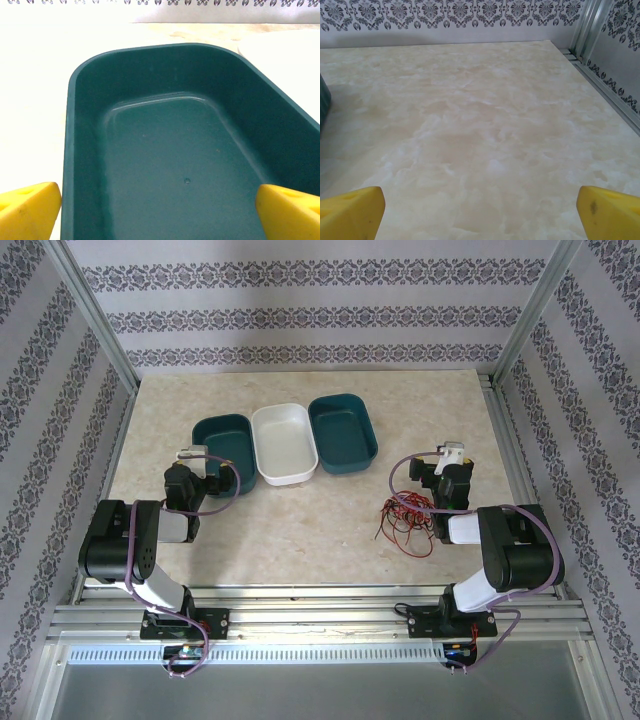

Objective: Untangle the cables

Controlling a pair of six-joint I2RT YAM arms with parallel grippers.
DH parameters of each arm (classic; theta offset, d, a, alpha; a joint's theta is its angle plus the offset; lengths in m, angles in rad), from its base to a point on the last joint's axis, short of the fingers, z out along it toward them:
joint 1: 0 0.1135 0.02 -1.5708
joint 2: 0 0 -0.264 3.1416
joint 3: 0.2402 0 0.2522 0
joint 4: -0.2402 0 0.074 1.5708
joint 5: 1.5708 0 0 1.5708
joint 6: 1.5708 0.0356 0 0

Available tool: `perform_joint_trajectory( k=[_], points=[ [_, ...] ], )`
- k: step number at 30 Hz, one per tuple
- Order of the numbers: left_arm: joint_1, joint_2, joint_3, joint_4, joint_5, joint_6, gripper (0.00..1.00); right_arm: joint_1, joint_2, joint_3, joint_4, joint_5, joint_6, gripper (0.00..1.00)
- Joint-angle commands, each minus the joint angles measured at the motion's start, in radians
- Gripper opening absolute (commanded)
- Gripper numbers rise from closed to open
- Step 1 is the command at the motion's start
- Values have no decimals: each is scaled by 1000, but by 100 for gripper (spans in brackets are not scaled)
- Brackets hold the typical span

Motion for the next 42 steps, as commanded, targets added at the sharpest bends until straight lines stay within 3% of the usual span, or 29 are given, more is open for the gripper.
perform_joint_trajectory(
  k=[1, 6, 11, 17, 20, 22, 27, 34, 42],
  points=[
    [-10, -3, 14, -22, -11, 8, 99, 7, 0, -7, 25, 17, 9, 98],
    [-10, -3, 10, -12, -17, 7, 99, 7, -1, -7, 30, 17, 8, 98],
    [-9, -61, -81, 114, -78, -16, 99, 2, -64, -7, -33, 21, 16, 98],
    [-10, -305, -63, -124, -88, -21, 99, 2, -221, -7, -181, 113, 57, 98],
    [-11, -412, -59, -199, -86, -45, 99, 3, -350, -7, -362, 173, 122, 98],
    [-13, -483, -50, -265, -85, -74, 99, 3, -454, 49, -589, 220, 197, 98],
    [-60, -660, 5, -498, -85, -149, 99, 12, -684, 134, -1043, 199, 340, 98],
    [-338, -752, 44, -605, -127, -210, 100, 17, -909, 204, -1560, 152, 585, 86],
    [-686, -484, 218, -584, -144, -187, 100, 19, -892, 271, -1815, 40, 639, 78]
  ],
)
